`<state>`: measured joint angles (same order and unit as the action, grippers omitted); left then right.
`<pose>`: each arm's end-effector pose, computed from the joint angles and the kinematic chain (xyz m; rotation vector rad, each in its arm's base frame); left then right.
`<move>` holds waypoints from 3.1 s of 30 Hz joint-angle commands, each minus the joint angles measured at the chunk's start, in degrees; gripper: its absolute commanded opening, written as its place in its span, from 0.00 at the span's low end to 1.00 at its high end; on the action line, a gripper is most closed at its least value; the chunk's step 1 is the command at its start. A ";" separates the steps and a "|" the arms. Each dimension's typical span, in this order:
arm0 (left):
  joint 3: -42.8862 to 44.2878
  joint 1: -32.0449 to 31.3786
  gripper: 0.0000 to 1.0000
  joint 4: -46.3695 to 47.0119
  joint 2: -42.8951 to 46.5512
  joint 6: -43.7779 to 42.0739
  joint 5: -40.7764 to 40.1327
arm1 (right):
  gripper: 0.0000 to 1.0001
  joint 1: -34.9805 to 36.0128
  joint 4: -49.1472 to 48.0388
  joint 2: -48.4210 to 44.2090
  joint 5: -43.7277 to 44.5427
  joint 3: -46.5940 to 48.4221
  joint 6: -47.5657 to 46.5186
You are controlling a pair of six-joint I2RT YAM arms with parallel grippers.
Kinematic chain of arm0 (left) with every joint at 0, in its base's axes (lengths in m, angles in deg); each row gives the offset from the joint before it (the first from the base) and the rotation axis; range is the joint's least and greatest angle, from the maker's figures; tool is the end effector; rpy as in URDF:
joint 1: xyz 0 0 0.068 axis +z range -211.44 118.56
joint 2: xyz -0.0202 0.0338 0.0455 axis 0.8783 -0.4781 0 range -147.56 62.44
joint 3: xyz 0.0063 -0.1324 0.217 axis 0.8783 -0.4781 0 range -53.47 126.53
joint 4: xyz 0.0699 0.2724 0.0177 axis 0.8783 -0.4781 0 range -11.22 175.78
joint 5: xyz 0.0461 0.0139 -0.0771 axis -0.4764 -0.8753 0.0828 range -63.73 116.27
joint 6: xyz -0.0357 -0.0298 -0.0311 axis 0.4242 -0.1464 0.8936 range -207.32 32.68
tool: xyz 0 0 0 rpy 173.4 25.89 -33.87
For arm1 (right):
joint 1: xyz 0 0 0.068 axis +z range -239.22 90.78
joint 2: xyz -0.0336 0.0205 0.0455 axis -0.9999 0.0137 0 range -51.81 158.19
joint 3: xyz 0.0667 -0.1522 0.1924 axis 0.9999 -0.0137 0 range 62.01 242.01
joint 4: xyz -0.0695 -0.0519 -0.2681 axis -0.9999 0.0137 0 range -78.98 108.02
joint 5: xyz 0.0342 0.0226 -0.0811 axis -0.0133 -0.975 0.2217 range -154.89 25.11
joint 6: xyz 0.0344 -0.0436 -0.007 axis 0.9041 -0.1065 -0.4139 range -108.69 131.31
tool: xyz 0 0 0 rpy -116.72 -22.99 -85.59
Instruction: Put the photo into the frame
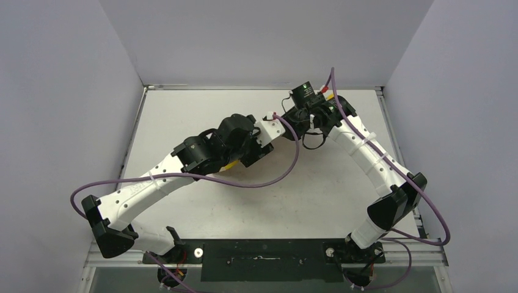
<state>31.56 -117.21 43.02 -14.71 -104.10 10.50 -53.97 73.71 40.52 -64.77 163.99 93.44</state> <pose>0.1846 -0.2525 0.3846 1.1465 1.8248 -0.0937 0.2863 0.2022 0.3718 1.0755 2.4782 0.7696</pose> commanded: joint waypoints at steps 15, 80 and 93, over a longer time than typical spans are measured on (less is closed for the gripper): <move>-3.94 1.82 0.91 19.58 9.83 20.28 27.82 | 0.12 -8.64 -32.48 -6.53 -21.16 -20.16 -28.12; -34.65 45.14 0.90 -15.22 4.82 45.77 39.57 | 0.87 -16.96 -39.81 22.78 -12.47 -11.55 -51.55; -41.45 33.79 0.87 -10.61 -1.01 51.39 43.18 | 0.85 -17.82 -67.18 40.56 -26.74 1.07 -42.09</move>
<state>-7.78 -80.86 28.77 -14.01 -57.28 52.27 -71.55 20.75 77.52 -83.87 160.47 47.10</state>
